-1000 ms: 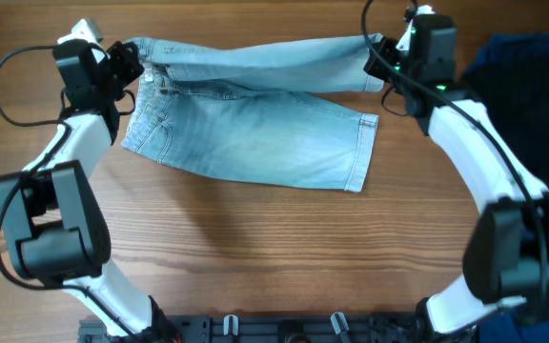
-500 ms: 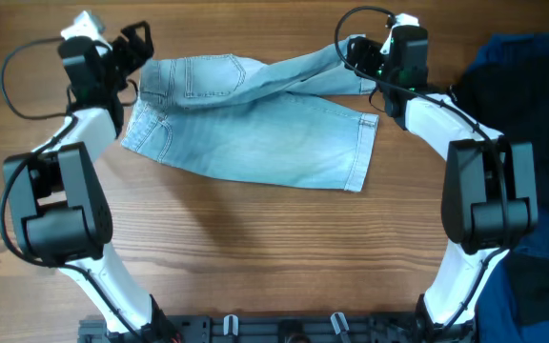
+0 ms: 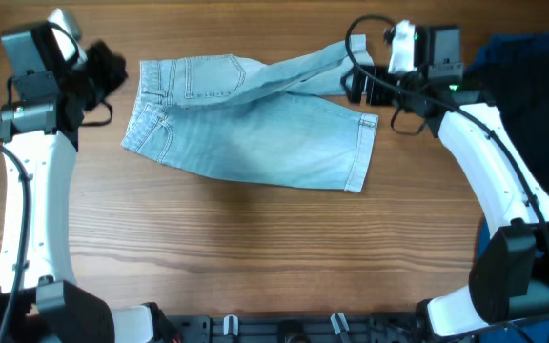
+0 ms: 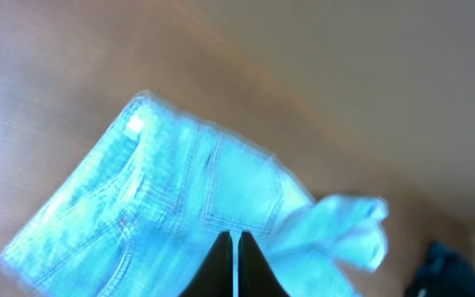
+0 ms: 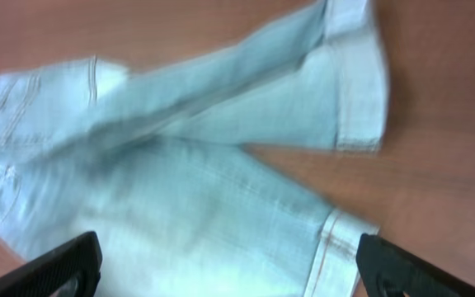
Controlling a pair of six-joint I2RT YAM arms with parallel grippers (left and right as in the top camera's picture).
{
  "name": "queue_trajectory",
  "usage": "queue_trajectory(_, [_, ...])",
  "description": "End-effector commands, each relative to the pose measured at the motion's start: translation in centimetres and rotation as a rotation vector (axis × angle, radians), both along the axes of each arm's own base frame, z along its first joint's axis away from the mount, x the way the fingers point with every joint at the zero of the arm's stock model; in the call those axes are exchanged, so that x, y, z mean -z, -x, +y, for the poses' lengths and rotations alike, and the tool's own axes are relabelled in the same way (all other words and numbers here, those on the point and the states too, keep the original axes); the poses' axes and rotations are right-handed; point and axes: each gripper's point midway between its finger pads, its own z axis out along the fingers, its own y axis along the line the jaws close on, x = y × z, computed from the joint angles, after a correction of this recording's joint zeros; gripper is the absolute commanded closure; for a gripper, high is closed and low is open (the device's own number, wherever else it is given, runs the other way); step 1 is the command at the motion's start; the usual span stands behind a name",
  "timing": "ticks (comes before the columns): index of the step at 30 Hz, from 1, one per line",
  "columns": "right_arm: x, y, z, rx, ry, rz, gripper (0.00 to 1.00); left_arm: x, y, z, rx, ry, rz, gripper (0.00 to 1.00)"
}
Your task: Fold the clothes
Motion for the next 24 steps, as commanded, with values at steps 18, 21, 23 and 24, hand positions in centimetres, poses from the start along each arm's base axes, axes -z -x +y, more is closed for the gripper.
queue_trajectory(18, [5.7,4.9,3.0,-0.068,0.223,0.225,0.96,20.1,4.6,-0.3,-0.010,-0.065,0.671,0.96])
queue_trajectory(21, [7.9,5.2,3.2,-0.098,0.233,0.277,0.96,21.1,4.9,1.1,-0.046,-0.137,0.701,0.96])
queue_trajectory(23, [9.9,5.5,3.3,-0.109,0.240,0.327,0.96,21.6,4.9,1.6,-0.063,-0.154,0.711,0.96])
queue_trajectory(24, [10.9,5.6,3.2,-0.111,0.246,0.351,0.96,21.9,4.8,1.7,-0.065,-0.153,0.709,0.96])
